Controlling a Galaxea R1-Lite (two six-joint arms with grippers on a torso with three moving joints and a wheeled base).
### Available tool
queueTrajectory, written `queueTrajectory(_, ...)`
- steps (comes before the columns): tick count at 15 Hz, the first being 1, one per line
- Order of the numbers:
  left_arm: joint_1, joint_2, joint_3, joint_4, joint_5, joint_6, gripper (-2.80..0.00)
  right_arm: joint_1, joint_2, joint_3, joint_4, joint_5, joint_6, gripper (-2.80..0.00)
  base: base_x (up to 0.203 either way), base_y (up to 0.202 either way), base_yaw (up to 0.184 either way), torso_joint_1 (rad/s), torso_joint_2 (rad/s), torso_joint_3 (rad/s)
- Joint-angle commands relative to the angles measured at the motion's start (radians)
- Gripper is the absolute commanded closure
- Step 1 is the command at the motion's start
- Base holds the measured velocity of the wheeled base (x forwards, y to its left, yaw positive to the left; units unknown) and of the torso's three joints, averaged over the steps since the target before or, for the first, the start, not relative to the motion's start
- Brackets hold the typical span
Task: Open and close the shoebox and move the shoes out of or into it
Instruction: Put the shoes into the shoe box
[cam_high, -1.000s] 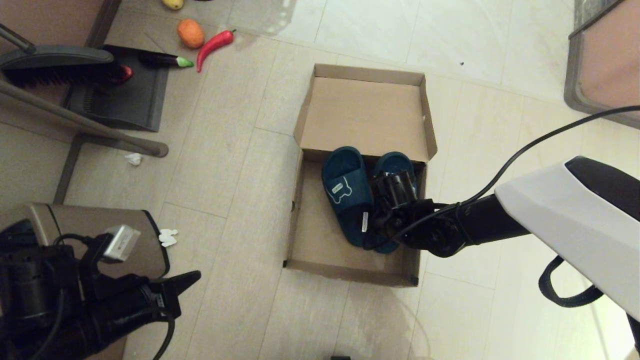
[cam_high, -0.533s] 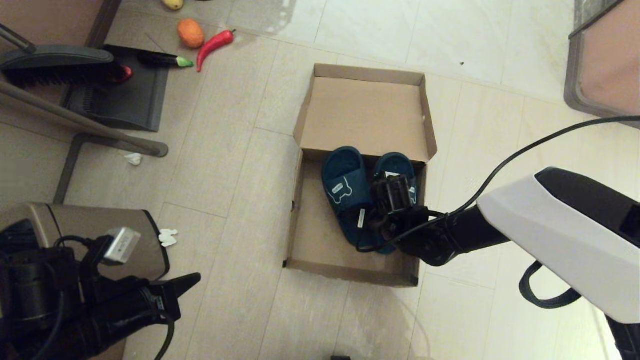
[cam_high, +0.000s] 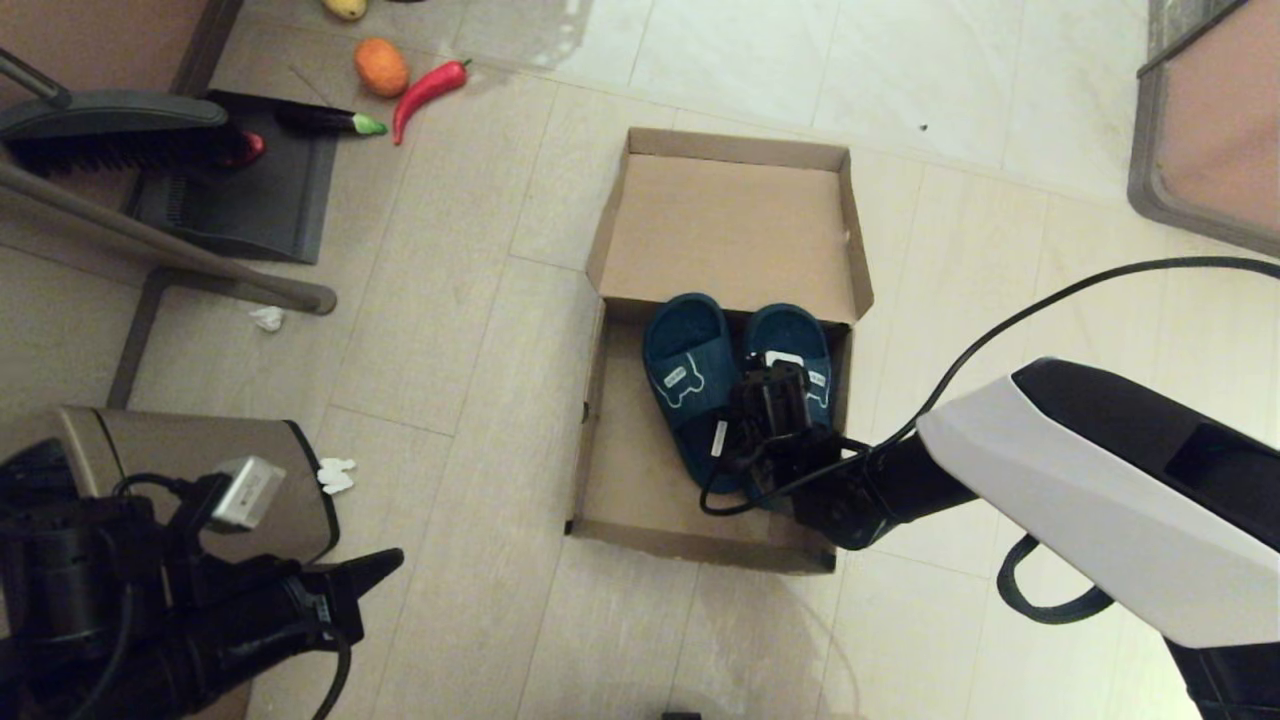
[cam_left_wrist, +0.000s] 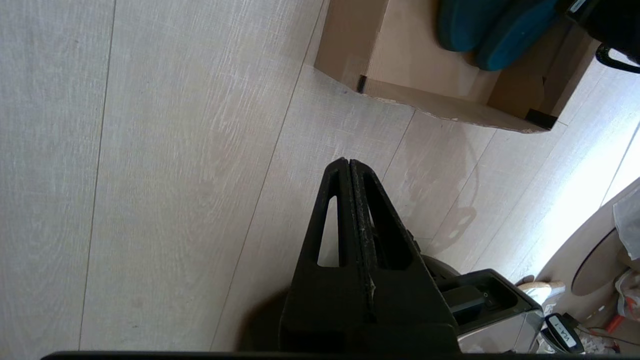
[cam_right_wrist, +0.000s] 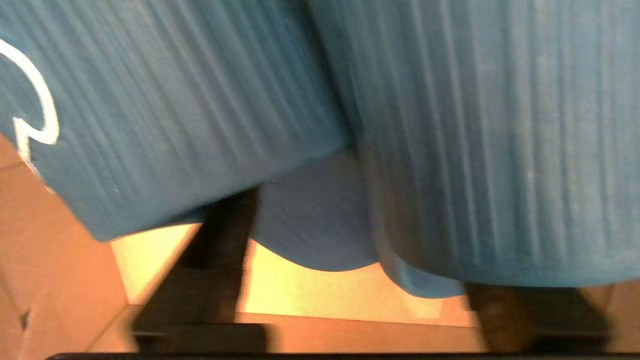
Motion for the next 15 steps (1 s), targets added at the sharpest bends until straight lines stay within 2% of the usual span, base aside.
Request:
queueTrajectory(1,0.000,0.001,0.001,-0.005,-0.001,-0.001,0.00,0.004,-0.003,0.001,-0.004,-0.003,0.002,0.00,0.000,0.000,0.000,0.000,0.00,0.000)
queueTrajectory(7,0.000,-0.004,0.008,-0.007,-0.001,-0.001,0.00,0.045,-0.065,0.017,0.014,0.010,-0.002,0.00,0.000,0.000,0.000,0.000,0.00,0.000)
queueTrajectory(10,0.000,-0.005,0.008,-0.007,-0.001,-0.001,0.00,0.064,-0.106,0.085,0.034,0.056,0.002,0.00,0.000,0.000,0.000,0.000,0.00,0.000)
queueTrajectory(15,-0.001,-0.005,0.009,-0.007,-0.002,0.000,0.00,0.070,-0.105,0.166,0.034,0.065,0.002,0.00,0.000,0.000,0.000,0.000,0.00,0.000)
